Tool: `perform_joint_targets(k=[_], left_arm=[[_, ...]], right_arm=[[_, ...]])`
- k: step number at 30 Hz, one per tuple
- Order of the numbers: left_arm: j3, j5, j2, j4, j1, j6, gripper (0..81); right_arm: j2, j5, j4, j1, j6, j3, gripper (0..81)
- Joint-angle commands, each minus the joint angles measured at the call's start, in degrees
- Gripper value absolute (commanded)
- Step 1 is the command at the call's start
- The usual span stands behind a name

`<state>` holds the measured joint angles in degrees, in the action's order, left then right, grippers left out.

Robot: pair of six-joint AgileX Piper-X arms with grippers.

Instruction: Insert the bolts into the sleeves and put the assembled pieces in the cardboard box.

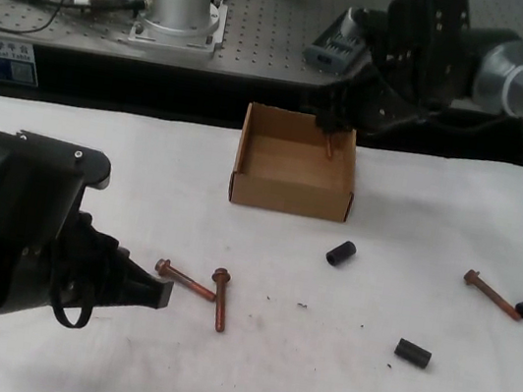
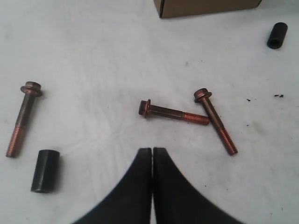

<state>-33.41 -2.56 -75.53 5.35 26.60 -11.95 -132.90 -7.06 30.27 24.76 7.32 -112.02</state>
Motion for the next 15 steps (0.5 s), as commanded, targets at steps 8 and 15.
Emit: perform_joint_targets(k=[8,15], left_arm=[[-0.21,-1.17,0.71,-0.74,0.09,2.22,0.6],[-0.21,-1.17,0.71,-0.74,0.09,2.22,0.6]], right_arm=[[-4.33,0.99,-1.77,-0.95,-0.46,-1.58,6.4],[-5.79,-2.38,-3.89,-0.95,-0.46,-1.58,5.5]])
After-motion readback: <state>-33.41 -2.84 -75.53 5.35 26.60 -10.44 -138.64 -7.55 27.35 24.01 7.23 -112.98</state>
